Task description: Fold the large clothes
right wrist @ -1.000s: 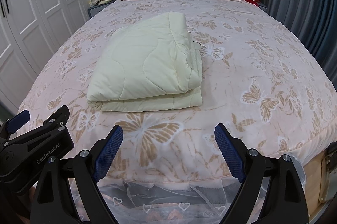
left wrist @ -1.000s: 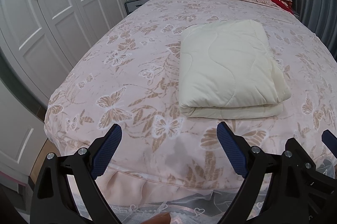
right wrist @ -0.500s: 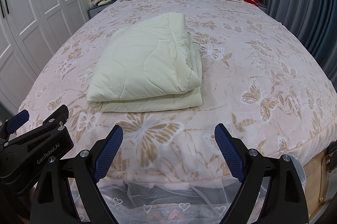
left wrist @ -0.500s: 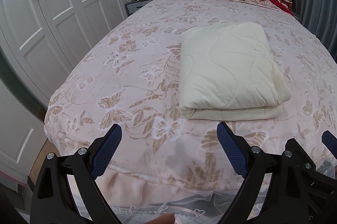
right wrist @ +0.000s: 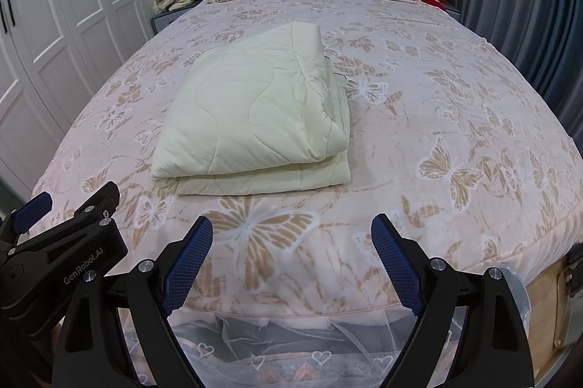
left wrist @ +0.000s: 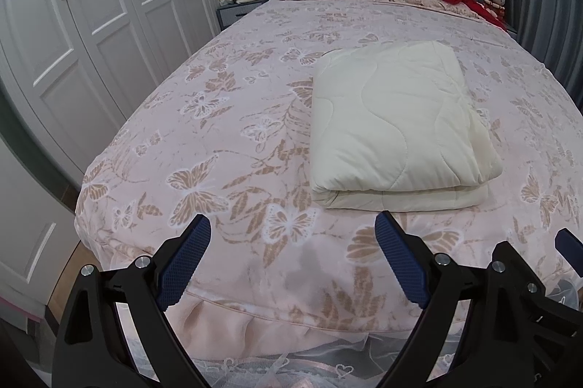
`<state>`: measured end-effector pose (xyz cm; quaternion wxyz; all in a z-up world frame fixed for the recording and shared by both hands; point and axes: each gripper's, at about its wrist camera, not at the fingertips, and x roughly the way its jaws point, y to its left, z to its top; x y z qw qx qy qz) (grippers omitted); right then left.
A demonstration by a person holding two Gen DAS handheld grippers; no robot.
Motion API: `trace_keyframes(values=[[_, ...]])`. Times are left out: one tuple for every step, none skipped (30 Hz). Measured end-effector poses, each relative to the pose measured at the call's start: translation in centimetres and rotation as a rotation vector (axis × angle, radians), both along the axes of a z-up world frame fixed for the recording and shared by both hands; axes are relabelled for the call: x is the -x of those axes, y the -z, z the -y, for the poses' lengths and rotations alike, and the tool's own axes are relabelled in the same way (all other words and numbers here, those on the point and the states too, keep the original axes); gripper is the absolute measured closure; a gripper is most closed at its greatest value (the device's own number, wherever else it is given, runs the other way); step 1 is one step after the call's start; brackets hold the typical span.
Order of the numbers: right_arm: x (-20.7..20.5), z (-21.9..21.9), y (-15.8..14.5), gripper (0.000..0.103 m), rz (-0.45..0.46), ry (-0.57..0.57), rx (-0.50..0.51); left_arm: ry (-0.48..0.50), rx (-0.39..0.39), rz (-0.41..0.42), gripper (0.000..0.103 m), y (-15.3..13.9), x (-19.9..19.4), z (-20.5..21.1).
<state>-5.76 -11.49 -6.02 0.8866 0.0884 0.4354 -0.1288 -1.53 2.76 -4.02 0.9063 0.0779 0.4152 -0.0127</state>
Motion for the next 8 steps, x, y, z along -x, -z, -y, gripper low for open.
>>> trace_keyframes(values=[[0.01, 0.07, -0.08, 0.017, 0.000, -0.002, 0.001, 0.003, -0.002, -0.003, 0.014, -0.01, -0.02, 0.03], [0.01, 0.03, 0.00, 0.017, 0.000, -0.002, 0.003, 0.001, -0.004, -0.005, 0.014, -0.02, 0.05, 0.08], [-0.07, -0.13, 0.02, 0.017, 0.002, 0.002, 0.003, 0.001, -0.004, -0.004, 0.014, -0.07, 0.09, 0.07], [-0.06, -0.19, 0.05, 0.017, 0.003, 0.005, 0.002, 0.003, -0.004, -0.002, 0.014, -0.12, 0.07, 0.06], [-0.07, -0.26, 0.09, 0.017, 0.003, 0.008, 0.001, 0.006, -0.006, -0.002, 0.014, -0.18, 0.03, 0.06], [-0.06, -0.30, 0.04, 0.017, 0.003, 0.009, 0.002, 0.009, -0.008, -0.001, 0.014, -0.22, 0.01, 0.08], [-0.04, -0.22, 0.02, 0.017, 0.004, 0.007, 0.002, 0.011, -0.009, -0.002, 0.014, -0.27, -0.03, 0.07], [-0.03, -0.34, 0.00, 0.017, 0.005, 0.011, 0.004, 0.011, -0.011, -0.002, 0.014, -0.25, -0.07, 0.08]])
